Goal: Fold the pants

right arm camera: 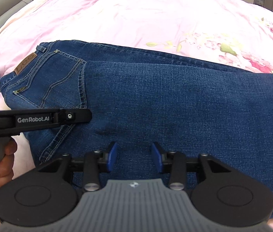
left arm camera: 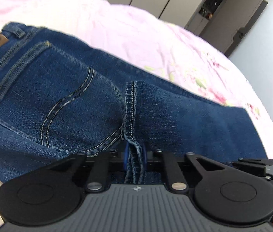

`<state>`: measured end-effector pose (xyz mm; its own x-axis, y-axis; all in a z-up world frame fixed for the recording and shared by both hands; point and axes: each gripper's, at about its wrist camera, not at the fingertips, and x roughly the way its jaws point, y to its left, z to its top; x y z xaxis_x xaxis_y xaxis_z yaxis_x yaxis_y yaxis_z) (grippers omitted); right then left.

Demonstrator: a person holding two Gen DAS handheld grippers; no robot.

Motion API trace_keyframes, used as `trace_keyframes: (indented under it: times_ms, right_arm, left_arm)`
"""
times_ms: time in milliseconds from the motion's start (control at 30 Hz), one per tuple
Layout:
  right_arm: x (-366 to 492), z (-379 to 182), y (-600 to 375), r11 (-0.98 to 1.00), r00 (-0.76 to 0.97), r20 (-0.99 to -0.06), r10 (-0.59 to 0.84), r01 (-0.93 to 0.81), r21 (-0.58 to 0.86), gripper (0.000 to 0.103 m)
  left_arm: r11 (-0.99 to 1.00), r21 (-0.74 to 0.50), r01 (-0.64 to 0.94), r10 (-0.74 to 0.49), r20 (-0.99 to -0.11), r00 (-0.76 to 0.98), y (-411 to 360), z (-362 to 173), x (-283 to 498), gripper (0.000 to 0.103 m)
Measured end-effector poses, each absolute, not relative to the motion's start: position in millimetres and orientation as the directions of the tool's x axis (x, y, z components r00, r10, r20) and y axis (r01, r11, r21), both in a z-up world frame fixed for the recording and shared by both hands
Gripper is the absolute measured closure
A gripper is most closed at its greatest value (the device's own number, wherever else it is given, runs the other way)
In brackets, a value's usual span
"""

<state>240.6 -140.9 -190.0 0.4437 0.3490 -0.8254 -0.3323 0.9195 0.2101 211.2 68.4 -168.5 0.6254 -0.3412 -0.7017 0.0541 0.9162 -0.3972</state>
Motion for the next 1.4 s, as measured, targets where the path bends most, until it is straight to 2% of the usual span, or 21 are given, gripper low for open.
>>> trace_keyframes:
  times_ms: [33,100,233,367,467,567,633,700,733,1067,1133,1167,1233,1267,1400]
  right_arm:
    - [240,-188,-142,0.920,0.444,-0.825,0.350,-0.329,0.213,0.066]
    - [237,-185,-145,0.921,0.445,-0.824,0.352,-0.321,0.220,0.067]
    - [229,-172,-150,0.918,0.462,-0.810,0.361,-0.328,0.222,0.066]
    - [222,-157,-155,0.914,0.484,-0.793,0.371,-0.340,0.220,0.067]
    - [221,-154,-159,0.917,0.487,-0.791,0.370,-0.328,0.227,0.066]
    - [218,-153,-164,0.917,0.487,-0.789,0.374,-0.321,0.237,0.066]
    - [217,-155,-166,0.917,0.484,-0.790,0.377,-0.318,0.243,0.066]
    - [218,-157,-167,0.915,0.478,-0.790,0.384,-0.313,0.255,0.065]
    - [218,-159,-167,0.915,0.475,-0.792,0.384,-0.309,0.258,0.065]
    - [228,-179,-168,0.914,0.445,-0.811,0.380,-0.313,0.257,0.065]
    - [230,-183,-171,0.913,0.440,-0.811,0.386,-0.306,0.268,0.065]
    - [232,-184,-171,0.913,0.438,-0.811,0.389,-0.303,0.274,0.065]
    - [234,-186,-170,0.912,0.438,-0.810,0.390,-0.305,0.274,0.065]
    - [235,-187,-170,0.912,0.438,-0.810,0.390,-0.309,0.271,0.065]
    - [237,-189,-171,0.907,0.437,-0.806,0.398,-0.320,0.275,0.065]
  left_arm:
    - [0.913,-0.405,0.051,-0.341,-0.687,0.642,68,-164,207,0.093]
    - [0.915,-0.400,0.056,-0.330,-0.659,0.676,66,-151,199,0.101]
    - [0.929,-0.360,0.089,-0.307,-0.614,0.727,59,-122,187,0.101]
    - [0.943,-0.313,0.114,-0.296,-0.630,0.718,46,-111,187,0.101]
    - [0.919,-0.385,0.080,-0.335,-0.662,0.671,68,-124,195,0.100]
    - [0.846,-0.534,-0.002,-0.430,-0.684,0.589,109,-143,210,0.085]
    - [0.799,-0.599,-0.057,-0.479,-0.690,0.542,132,-154,216,0.081]
    - [0.788,-0.610,-0.077,-0.497,-0.705,0.506,143,-161,223,0.056]
    - [0.784,-0.617,-0.069,-0.515,-0.708,0.483,145,-164,225,0.053]
    - [0.767,-0.642,-0.005,-0.579,-0.694,0.427,128,-185,246,0.051]
    - [0.776,-0.631,0.017,-0.576,-0.697,0.426,120,-186,252,0.052]
    - [0.790,-0.613,0.022,-0.559,-0.705,0.436,116,-185,252,0.059]
    - [0.808,-0.588,0.032,-0.535,-0.711,0.455,110,-185,251,0.080]
    - [0.804,-0.595,0.028,-0.538,-0.706,0.461,110,-185,249,0.085]
    - [0.829,-0.558,0.023,-0.484,-0.697,0.529,98,-175,232,0.094]
